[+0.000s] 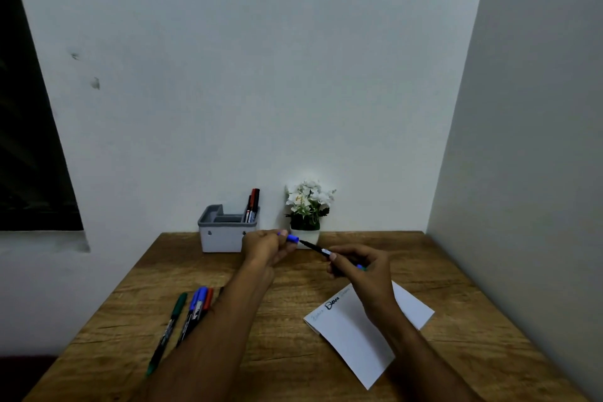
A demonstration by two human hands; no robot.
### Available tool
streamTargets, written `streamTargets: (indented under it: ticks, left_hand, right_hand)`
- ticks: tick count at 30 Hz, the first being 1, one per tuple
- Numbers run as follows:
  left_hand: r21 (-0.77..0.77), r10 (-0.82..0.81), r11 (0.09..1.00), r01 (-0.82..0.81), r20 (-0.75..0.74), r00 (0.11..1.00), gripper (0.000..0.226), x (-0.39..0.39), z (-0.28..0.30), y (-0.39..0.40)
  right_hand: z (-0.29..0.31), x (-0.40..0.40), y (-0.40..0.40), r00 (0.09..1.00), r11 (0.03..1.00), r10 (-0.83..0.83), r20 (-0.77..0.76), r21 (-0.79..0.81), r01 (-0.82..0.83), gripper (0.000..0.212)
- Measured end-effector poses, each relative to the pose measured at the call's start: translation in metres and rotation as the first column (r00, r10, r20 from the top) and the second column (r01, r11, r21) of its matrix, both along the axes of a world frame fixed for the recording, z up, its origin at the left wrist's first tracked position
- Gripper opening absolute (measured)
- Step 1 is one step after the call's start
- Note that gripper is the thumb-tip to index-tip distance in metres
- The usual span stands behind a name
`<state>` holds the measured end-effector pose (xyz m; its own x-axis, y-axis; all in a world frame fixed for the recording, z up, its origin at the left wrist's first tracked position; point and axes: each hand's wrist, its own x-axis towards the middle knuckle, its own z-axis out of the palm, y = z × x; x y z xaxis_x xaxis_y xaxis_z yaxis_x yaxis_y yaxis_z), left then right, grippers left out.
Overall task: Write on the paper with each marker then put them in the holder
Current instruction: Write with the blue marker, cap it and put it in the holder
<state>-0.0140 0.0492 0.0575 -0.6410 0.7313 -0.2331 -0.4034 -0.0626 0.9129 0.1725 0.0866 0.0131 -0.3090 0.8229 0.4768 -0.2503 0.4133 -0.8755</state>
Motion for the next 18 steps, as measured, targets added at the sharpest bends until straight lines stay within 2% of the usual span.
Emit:
streamTargets:
  ticks: [9,12,18]
  left_hand:
    - [-0.014,-0.085,0.996,0.084,-0.071,0.994,0.016,0.021,-0.002,0.0]
    - [-0.002,-0.059,0.998,0.059,-0.095,0.994,0.019,0.025,-0.005,0.004]
    - [0.026,-0.005,1.0,0.008,-0.104,0.995,0.008,0.022,-0.008,0.006]
  right_hand:
    - [-0.006,-0.009,0.003,0.998,0.999,-0.017,0.057,0.045,0.015,0.014]
    - [-0.006,-0.011,0.006,0.999,0.999,-0.013,0.044,0.03,0.012,0.012]
    - [-0.01,-0.016,0.007,1.0,1.0,-0.001,0.009,0.017,0.001,0.01]
